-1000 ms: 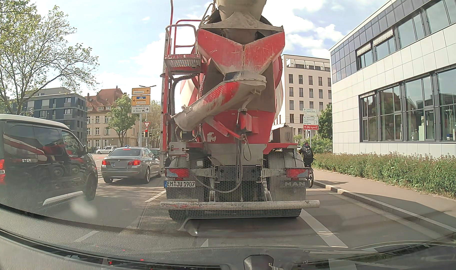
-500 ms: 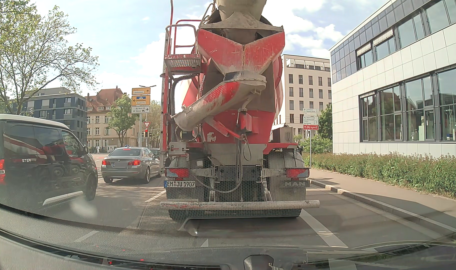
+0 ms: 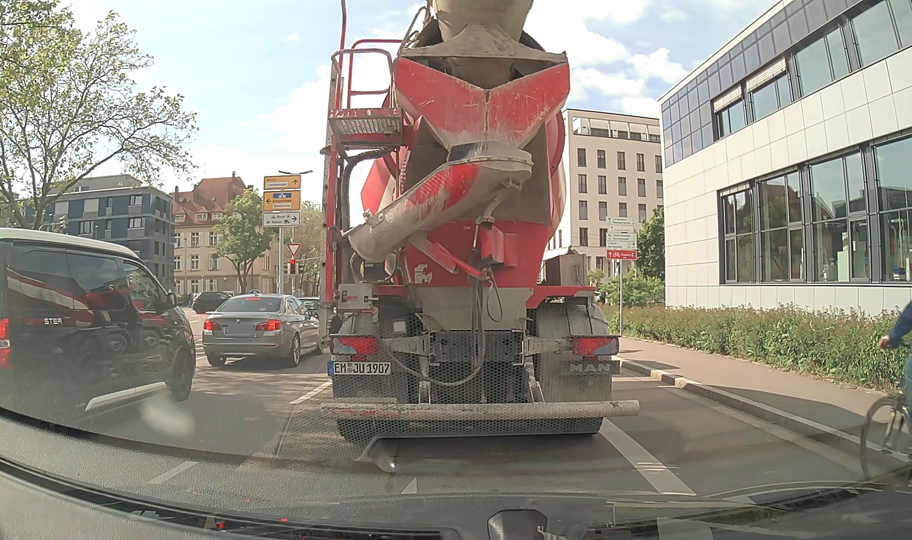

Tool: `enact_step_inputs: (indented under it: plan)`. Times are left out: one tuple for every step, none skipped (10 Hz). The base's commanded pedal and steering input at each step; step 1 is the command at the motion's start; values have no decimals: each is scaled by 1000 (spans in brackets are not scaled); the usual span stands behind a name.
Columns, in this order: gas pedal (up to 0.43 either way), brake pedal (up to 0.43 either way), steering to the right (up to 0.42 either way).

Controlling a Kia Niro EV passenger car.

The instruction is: Follow the waypoints while adhering to traffic rules and regulations

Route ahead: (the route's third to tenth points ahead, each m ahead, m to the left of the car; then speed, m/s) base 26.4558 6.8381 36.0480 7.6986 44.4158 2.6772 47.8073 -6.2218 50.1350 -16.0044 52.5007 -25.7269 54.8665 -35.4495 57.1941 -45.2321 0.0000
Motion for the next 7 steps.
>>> enact_step_inputs:
  plan:
    - [0, 238, -12]
    - [0, 238, -12]
    - [0, 238, -12]
    - [0, 238, -12]
    - [0, 238, -12]
    - [0, 238, -12]
    - [0, 238, -12]
